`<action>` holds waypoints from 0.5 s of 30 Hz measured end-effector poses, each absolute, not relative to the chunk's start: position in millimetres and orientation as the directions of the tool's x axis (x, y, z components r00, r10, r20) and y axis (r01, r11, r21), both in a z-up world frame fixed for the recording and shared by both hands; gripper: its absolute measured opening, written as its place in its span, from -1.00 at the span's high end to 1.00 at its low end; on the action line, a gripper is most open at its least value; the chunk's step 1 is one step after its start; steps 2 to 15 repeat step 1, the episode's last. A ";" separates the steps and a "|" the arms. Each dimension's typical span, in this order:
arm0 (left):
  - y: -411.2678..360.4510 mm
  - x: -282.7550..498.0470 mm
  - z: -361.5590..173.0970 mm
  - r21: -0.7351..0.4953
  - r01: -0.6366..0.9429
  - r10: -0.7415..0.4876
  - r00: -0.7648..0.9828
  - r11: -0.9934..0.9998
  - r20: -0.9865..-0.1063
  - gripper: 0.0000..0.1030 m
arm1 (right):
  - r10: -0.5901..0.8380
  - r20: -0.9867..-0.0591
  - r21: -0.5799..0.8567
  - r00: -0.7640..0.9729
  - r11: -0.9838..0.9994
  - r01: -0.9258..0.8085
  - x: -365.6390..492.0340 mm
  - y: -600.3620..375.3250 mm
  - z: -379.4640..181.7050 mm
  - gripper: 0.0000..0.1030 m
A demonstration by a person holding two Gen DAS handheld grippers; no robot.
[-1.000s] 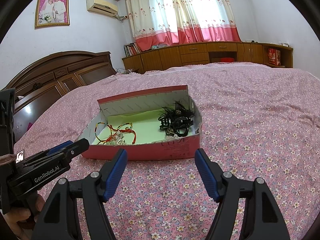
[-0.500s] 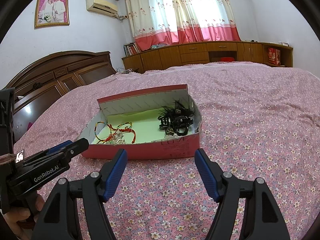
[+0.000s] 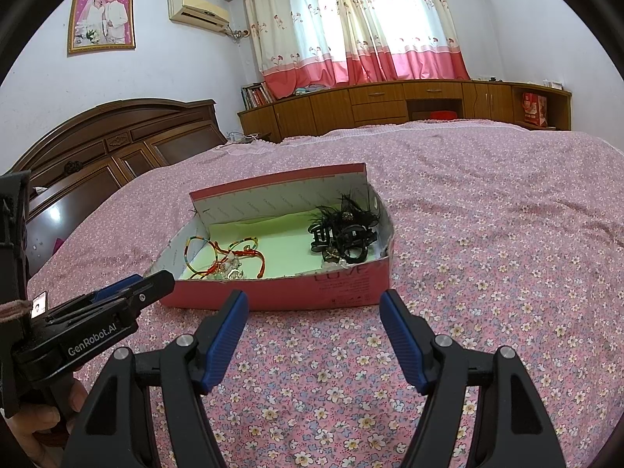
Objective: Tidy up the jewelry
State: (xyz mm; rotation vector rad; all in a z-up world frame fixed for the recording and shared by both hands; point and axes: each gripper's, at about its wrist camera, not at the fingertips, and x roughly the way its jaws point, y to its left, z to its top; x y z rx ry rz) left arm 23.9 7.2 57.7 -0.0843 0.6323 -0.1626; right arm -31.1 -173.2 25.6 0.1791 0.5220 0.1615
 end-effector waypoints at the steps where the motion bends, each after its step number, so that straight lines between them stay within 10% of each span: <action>1: 7.1 24.0 57.2 -0.127 0.125 -0.176 0.794 0.984 -0.582 0.23 | 0.199 -0.480 0.211 0.854 0.972 -0.107 -31.5 -173.3 25.1 -0.40; 15: 7.1 24.0 57.2 -0.127 0.125 -0.176 0.794 0.984 -0.582 0.23 | 0.199 -0.480 0.211 0.854 0.972 -0.107 -31.5 -173.3 25.1 -0.40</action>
